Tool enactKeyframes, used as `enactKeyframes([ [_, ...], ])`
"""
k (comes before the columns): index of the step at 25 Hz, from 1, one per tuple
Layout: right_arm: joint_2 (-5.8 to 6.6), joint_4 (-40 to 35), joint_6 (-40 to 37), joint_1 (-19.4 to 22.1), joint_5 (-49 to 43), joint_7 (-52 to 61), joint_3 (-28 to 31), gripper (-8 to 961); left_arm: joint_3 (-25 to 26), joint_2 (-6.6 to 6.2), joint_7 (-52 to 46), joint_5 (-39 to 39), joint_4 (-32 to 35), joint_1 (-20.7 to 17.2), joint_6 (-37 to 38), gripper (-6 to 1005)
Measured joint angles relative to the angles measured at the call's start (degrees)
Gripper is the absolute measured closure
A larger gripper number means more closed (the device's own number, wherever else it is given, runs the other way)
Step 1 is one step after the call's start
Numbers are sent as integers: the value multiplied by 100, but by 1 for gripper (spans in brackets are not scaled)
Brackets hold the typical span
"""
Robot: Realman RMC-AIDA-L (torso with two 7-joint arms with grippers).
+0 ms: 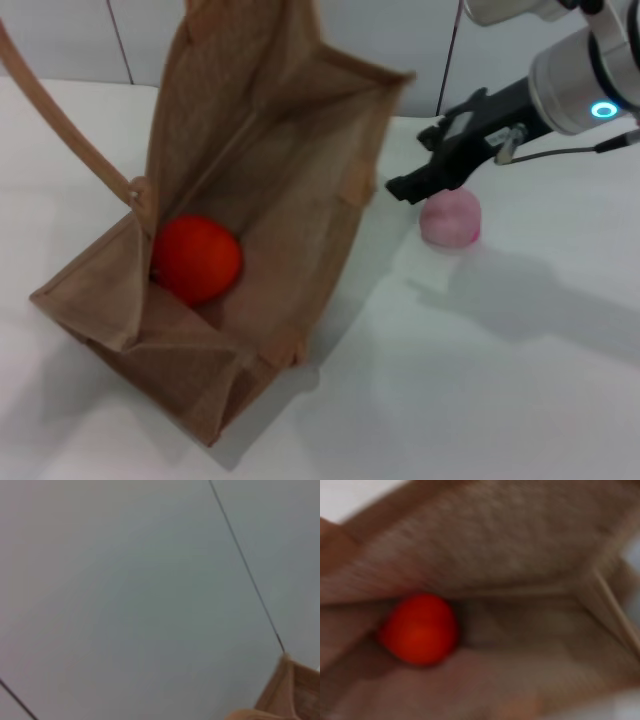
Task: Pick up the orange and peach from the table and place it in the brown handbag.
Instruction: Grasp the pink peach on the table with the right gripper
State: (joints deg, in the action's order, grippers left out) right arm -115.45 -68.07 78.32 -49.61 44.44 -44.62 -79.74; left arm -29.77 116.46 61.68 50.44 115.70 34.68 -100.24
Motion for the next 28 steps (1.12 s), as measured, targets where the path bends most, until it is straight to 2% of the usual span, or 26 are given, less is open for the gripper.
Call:
enactKeyframes([
  [4,-8,-25,-165,91,-647,169,21,160,136,-1,-3,-6,5,-136,5,880],
  [9,-15,307,-430,89,-883,187,-23,159,257,-1,-6,-8,6,-171,-31,879],
  [16,-6,1110,-976,-157,-1013,167,-47,158,286,-1,-3,-8,6,-156,-58,881],
  [23,28,2230,-1440,-630,-1037,116,-55,157,264,-1,9,-8,6,-120,-58,881],
  [28,4,2519,-1758,-688,-1103,77,-52,157,252,-1,10,-8,-1,-115,-58,876],
])
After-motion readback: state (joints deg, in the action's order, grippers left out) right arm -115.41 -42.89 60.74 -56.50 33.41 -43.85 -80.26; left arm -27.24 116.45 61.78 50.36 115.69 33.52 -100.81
